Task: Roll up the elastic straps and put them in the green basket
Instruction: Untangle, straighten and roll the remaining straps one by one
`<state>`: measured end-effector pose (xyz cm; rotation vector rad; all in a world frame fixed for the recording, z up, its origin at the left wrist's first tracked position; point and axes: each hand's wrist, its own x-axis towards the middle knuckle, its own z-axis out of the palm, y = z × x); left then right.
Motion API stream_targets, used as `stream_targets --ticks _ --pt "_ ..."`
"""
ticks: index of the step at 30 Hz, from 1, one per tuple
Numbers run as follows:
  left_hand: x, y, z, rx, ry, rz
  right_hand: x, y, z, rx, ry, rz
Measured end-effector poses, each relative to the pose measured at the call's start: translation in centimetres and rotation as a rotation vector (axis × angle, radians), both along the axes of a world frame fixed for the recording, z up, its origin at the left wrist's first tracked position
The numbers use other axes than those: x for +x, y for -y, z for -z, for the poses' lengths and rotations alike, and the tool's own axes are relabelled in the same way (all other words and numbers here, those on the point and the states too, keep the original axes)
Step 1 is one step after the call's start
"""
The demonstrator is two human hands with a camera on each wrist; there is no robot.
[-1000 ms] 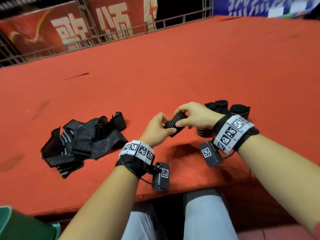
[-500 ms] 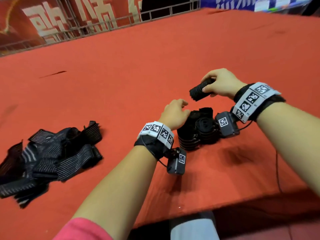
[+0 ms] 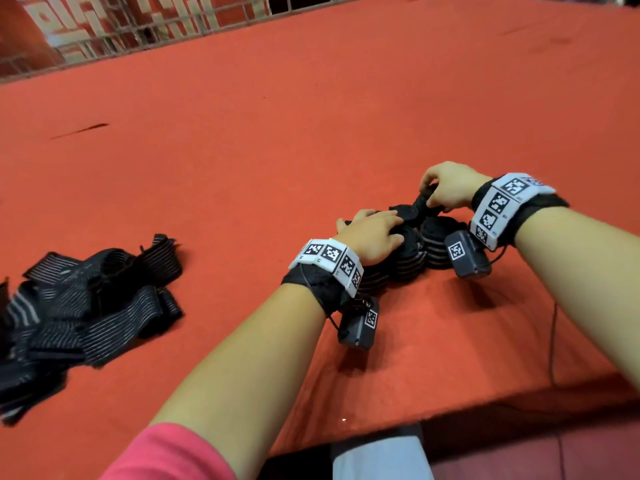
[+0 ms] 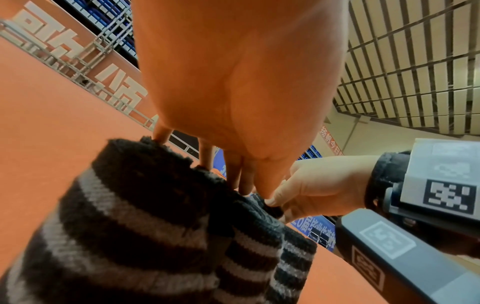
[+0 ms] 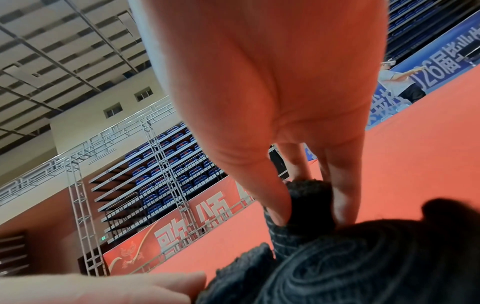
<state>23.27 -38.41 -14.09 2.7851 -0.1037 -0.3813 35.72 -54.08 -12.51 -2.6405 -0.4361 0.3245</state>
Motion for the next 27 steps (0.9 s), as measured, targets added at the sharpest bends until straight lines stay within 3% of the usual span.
stream_targets --ticks 8,18,27 --pt "-0.3 0.2 -0.2 0.002 0.0 -0.005 -0.4 0.0 0.7 -0.108 -0.018 -0.117" --pt "-1.7 0.0 -1.3 -0.026 0.042 -0.033 -2.3 -0.8 -0.5 -0.096 0.041 -0.091" --pt "-7.3 -6.3 -2.6 -0.051 0.141 -0.216 -8.2 -9.0 -2.8 0.009 0.098 -0.25"
